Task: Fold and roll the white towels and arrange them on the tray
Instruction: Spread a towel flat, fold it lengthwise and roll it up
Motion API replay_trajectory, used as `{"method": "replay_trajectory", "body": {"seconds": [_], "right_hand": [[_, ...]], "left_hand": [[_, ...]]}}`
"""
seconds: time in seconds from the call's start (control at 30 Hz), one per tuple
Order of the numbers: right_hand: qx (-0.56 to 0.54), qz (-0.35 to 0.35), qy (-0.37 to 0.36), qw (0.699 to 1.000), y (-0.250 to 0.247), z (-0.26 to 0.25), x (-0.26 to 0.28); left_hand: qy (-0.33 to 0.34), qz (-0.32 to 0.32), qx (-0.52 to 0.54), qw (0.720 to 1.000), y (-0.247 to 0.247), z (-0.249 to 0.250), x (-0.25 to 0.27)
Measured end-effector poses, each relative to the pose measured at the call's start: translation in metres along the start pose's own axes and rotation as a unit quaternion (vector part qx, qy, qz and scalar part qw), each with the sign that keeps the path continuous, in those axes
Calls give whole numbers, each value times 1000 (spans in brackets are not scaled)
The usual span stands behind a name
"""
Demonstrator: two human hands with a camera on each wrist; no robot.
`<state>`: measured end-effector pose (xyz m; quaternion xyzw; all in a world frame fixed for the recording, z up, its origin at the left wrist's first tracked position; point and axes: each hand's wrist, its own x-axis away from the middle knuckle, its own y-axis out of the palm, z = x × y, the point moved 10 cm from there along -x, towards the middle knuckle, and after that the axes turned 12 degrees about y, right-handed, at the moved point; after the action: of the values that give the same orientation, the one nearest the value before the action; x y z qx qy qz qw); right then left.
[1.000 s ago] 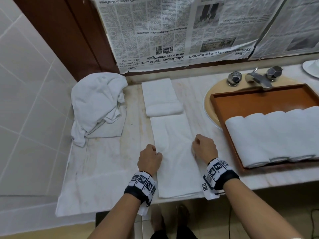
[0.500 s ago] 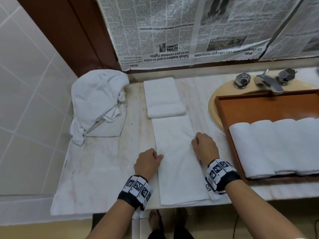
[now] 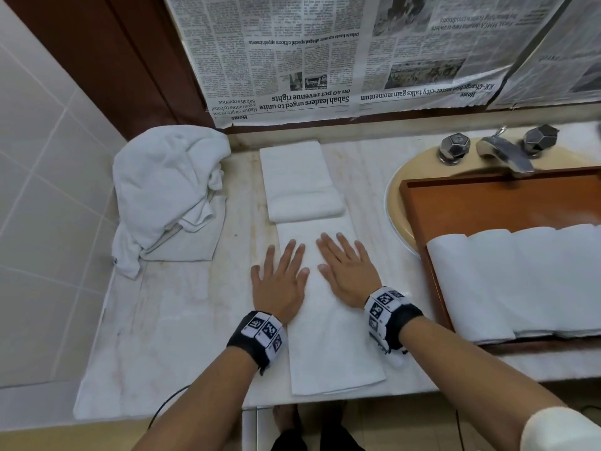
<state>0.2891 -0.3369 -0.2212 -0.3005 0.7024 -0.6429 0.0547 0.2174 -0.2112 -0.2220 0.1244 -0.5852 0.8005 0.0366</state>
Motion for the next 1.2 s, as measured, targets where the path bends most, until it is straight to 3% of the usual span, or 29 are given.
{"method": "replay_trajectory", "body": {"seconds": [0.17, 0.27, 0.37, 0.63, 0.7, 0.8, 0.97, 1.1, 1.2], "right_hand": [[-60, -6, 167, 984, -7, 67, 9], [-68, 49, 91, 992, -10, 26, 35], [-34, 11, 33, 999, 23, -6, 62], [-39, 36, 160, 986, 18, 53, 105], [-61, 74, 117, 988, 15, 27, 120], [-48, 64, 54, 995, 38, -7, 131], [-35, 67, 87, 993, 46, 8, 136], [-67, 77, 174, 980, 35, 31, 134], [-80, 84, 108, 987, 30, 4, 131]], "left_hand": [[-49, 12, 30, 998, -7, -30, 10], [-26, 35, 55, 998, -8, -4, 20], [38, 16, 37, 998, 15, 37, 38], [-23, 22, 34, 999, 17, 10, 74], [6, 33, 49, 998, 20, 29, 82], [52, 28, 35, 998, 36, 55, 97], [-3, 37, 15, 999, 37, 23, 113], [-48, 46, 41, 997, 26, 2, 119], [-11, 56, 45, 997, 27, 22, 120]]}}
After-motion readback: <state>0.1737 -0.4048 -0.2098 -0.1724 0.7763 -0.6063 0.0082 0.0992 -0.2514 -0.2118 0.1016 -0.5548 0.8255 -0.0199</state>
